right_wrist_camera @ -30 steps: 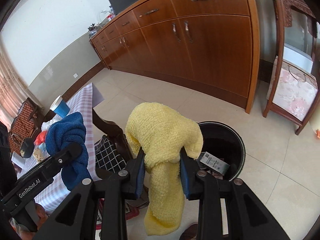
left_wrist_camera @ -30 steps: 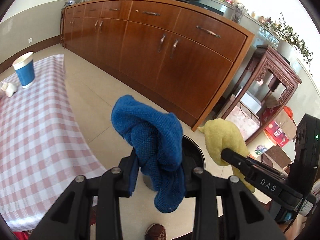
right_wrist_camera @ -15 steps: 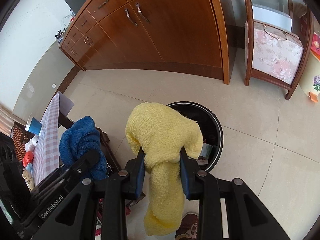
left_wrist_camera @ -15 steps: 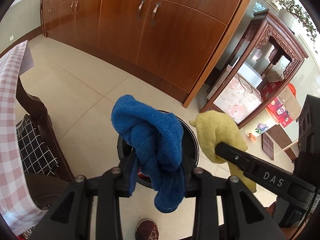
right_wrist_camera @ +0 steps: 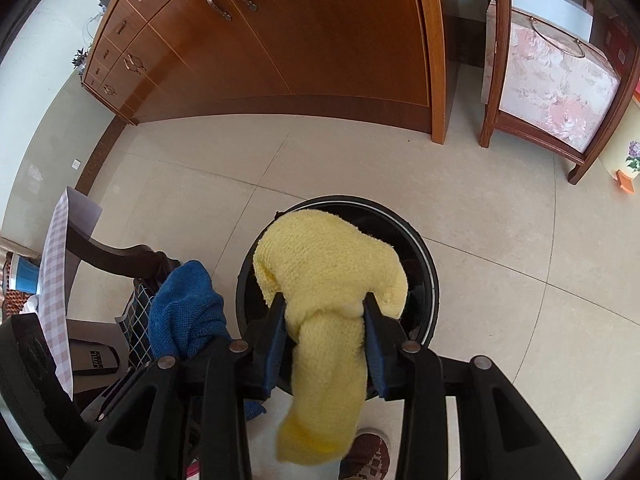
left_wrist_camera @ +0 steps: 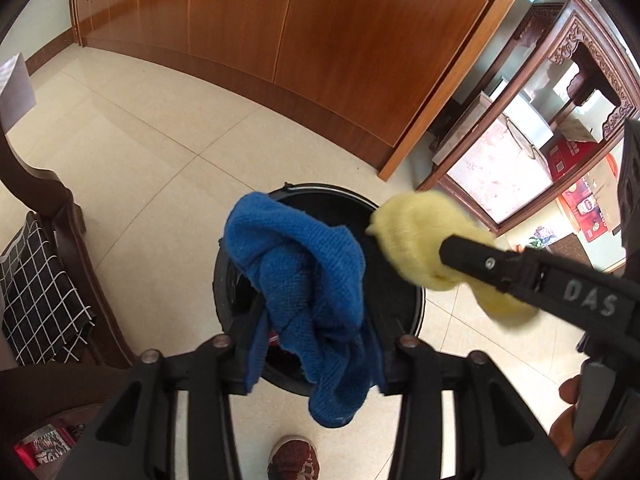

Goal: Collect trash
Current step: 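Open both tools to drop the towels into the black bin, then move both tools back over the table toward the cup and bags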

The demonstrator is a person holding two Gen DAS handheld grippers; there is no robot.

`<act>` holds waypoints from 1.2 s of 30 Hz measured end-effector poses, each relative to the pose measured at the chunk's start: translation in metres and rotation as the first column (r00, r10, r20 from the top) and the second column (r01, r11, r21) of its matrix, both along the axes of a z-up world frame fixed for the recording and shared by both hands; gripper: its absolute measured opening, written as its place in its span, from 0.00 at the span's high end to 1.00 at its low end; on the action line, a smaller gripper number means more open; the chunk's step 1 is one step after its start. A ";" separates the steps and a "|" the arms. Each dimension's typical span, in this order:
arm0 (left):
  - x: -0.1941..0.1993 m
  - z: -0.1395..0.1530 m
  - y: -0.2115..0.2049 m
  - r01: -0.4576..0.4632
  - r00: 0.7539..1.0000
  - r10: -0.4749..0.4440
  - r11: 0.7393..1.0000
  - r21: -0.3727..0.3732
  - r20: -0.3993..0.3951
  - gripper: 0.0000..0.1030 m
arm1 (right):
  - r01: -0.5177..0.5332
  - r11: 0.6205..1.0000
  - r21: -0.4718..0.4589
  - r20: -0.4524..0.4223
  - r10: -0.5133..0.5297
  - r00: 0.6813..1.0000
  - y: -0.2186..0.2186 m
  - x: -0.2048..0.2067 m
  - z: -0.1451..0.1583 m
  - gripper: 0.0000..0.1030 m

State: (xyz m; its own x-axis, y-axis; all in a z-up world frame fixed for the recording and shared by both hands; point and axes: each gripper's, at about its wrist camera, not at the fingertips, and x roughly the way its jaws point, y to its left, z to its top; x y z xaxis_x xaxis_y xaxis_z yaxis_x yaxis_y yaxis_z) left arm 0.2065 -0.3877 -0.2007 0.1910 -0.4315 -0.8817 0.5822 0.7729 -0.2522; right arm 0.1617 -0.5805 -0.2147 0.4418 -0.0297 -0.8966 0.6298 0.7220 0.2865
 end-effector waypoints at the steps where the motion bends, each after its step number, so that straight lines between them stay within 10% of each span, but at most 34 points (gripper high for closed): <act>1: 0.002 -0.002 -0.002 0.001 1.000 0.000 1.000 0.012 -0.011 0.49 | 0.010 1.000 -0.002 0.002 -0.010 1.000 -0.003 0.001 0.000 0.46; 21: 0.000 0.102 0.078 -0.090 0.981 0.101 0.993 -0.075 0.167 0.49 | -0.034 0.989 -0.141 0.141 0.054 0.988 0.061 -0.019 0.076 0.41; 36: 0.004 0.151 0.244 -0.390 0.873 0.410 0.912 -0.129 0.264 0.41 | -0.280 0.938 -0.205 0.254 0.327 0.910 0.193 0.013 0.130 0.39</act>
State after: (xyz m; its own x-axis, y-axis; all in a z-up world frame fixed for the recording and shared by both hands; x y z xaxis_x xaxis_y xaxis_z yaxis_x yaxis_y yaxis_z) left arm 0.2108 -0.1440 -0.0502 0.5937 -0.3239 -0.7366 0.2811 0.9412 -0.1873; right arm 0.1751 -0.3877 -0.0850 0.6842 0.0128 -0.7292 0.2840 0.9162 0.2825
